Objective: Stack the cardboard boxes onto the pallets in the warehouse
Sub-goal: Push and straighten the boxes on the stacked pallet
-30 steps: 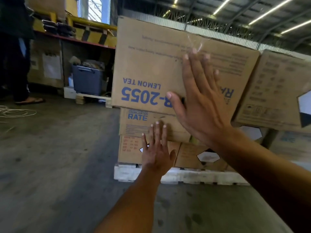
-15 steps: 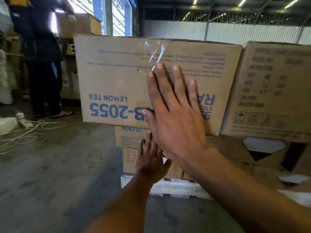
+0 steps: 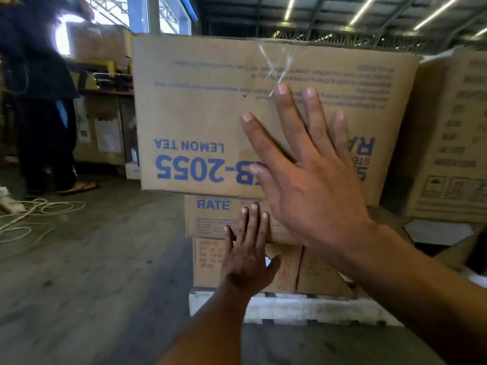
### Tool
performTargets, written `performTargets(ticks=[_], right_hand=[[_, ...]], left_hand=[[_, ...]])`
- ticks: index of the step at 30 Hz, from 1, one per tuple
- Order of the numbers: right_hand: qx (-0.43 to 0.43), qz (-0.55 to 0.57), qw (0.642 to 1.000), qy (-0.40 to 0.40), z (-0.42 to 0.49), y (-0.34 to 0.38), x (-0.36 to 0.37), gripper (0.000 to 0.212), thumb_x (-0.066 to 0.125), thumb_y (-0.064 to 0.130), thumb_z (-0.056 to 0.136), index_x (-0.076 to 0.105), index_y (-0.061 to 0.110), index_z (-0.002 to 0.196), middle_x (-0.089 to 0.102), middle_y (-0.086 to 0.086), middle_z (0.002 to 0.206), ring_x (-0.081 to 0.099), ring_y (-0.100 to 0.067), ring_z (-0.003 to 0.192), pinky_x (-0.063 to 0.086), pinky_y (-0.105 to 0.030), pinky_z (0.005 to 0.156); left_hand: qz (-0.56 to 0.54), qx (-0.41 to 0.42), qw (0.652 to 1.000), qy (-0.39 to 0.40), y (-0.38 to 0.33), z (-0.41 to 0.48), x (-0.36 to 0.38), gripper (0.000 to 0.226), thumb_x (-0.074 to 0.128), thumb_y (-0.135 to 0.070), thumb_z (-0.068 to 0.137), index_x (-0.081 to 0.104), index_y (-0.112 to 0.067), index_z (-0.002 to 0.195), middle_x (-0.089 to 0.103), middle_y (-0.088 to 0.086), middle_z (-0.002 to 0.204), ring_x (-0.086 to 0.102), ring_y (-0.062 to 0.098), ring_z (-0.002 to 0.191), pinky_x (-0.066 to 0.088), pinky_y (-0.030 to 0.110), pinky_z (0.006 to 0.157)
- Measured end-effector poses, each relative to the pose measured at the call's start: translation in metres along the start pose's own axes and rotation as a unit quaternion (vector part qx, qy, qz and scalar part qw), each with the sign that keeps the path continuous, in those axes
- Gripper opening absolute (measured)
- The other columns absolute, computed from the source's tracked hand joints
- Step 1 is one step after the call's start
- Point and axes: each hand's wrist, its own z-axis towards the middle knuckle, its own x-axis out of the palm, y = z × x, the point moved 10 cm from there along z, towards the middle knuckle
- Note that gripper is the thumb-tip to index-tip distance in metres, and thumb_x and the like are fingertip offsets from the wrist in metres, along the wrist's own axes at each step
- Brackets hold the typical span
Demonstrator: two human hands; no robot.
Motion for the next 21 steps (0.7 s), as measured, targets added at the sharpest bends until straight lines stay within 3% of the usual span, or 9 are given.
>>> performTargets(ticks=[2, 7, 16, 21], right_hand=[[-0.004, -0.023, 1.0, 0.011, 0.002, -0.003, 0.009, 0.059, 0.046, 0.041, 0.1, 0.035, 0.027, 0.156, 0.022, -0.016, 0.165, 0.016, -0.042, 0.152, 0.014, -0.061, 0.12], [-0.004, -0.038, 0.999, 0.031, 0.009, -0.005, 0.028, 0.059, 0.042, 0.043, 0.101, 0.035, 0.025, 0.157, 0.021, -0.018, 0.165, 0.016, -0.044, 0.151, 0.017, -0.063, 0.119], [-0.006, -0.041, 0.999, 0.03, 0.018, -0.01, 0.057, 0.057, 0.041, 0.044, 0.101, 0.039, 0.025, 0.155, 0.024, -0.018, 0.164, 0.019, -0.045, 0.15, 0.024, -0.07, 0.113], [-0.015, -0.052, 0.998, 0.035, 0.023, -0.019, 0.077, 0.057, 0.041, 0.047, 0.101, 0.04, 0.025, 0.154, 0.026, -0.018, 0.163, 0.022, -0.044, 0.15, 0.026, -0.071, 0.109]], left_hand=[[-0.016, 0.0, 1.0, 0.011, 0.004, 0.005, 0.005, 0.088, 0.034, -0.066, 0.091, 0.004, -0.021, 0.161, -0.012, 0.004, 0.167, -0.028, 0.021, 0.15, 0.007, 0.063, 0.12], [-0.036, 0.033, 0.998, 0.039, 0.012, 0.016, 0.012, 0.095, 0.03, -0.064, 0.089, -0.029, -0.026, 0.152, -0.038, -0.001, 0.16, -0.033, 0.021, 0.148, -0.001, 0.062, 0.12], [-0.044, 0.04, 0.998, 0.017, 0.025, 0.037, 0.027, 0.093, 0.035, -0.061, 0.085, -0.006, -0.023, 0.159, -0.023, 0.001, 0.166, -0.019, 0.023, 0.153, 0.008, 0.063, 0.117], [-0.062, 0.033, 0.997, 0.014, 0.024, 0.039, 0.03, 0.09, 0.041, -0.057, 0.083, 0.017, -0.017, 0.16, 0.002, 0.009, 0.169, 0.004, 0.031, 0.155, 0.02, 0.066, 0.114]])
